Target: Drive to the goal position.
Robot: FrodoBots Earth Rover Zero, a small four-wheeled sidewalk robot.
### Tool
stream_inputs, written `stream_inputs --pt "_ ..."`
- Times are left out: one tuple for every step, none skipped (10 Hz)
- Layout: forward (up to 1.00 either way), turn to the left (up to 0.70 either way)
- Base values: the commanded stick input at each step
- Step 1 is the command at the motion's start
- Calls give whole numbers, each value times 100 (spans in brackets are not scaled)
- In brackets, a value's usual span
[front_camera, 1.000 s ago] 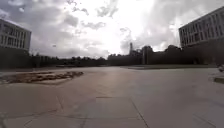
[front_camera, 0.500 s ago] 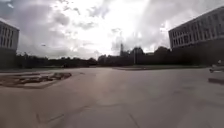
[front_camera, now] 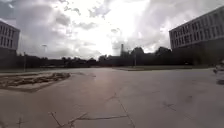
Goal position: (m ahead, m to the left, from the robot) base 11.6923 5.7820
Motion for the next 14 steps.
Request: stream_inputs --pt "70 0" --pt "70 0" --pt "70 0" --pt "70 0" --pt "70 0" --pt "70 0" --pt "70 0" --pt "70 0" --pt "70 0" --pt "70 0" --pt "70 0" --pt "70 0" --pt "70 0" --pt "70 0"
